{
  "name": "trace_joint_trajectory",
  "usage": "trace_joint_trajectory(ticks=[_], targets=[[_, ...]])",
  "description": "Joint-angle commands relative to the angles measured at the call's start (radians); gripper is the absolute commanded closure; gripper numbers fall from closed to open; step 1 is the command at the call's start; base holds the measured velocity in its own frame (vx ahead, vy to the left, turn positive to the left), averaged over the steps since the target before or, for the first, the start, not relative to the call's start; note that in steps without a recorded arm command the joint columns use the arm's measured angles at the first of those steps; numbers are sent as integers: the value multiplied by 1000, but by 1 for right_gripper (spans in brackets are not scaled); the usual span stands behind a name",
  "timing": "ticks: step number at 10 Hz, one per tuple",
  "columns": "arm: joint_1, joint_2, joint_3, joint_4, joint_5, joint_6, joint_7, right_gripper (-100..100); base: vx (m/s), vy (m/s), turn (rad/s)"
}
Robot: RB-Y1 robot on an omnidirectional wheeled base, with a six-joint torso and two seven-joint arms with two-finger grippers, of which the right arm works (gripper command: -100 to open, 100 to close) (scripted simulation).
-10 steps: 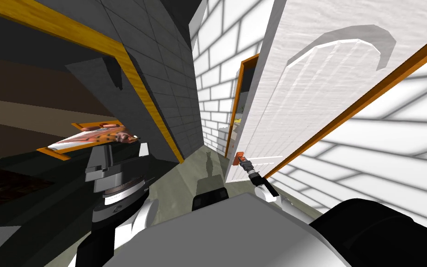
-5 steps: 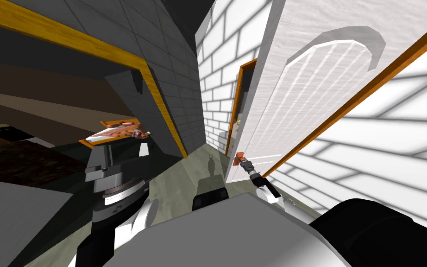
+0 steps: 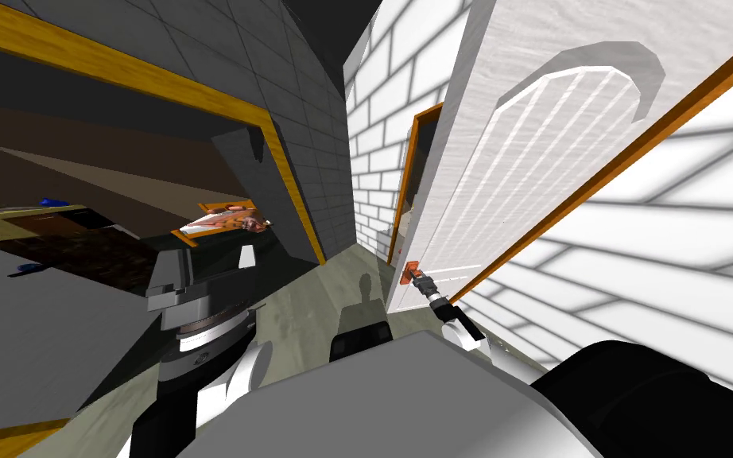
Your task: Pull the door open
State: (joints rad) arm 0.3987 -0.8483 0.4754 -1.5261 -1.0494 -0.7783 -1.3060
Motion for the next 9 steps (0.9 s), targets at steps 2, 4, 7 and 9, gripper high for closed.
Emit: trace_joint_trajectory(ticks=[2,4,7,9], targets=[[2,-17,19,5,9,-17,-22,100,-192,-51,144],[3,-31,31,8,16,-30,-37,100,-215,-82,134],[3,-48,46,12,24,-47,-57,100,-195,-54,115],[3,-52,53,17,29,-50,-65,100,-106,-34,81]])
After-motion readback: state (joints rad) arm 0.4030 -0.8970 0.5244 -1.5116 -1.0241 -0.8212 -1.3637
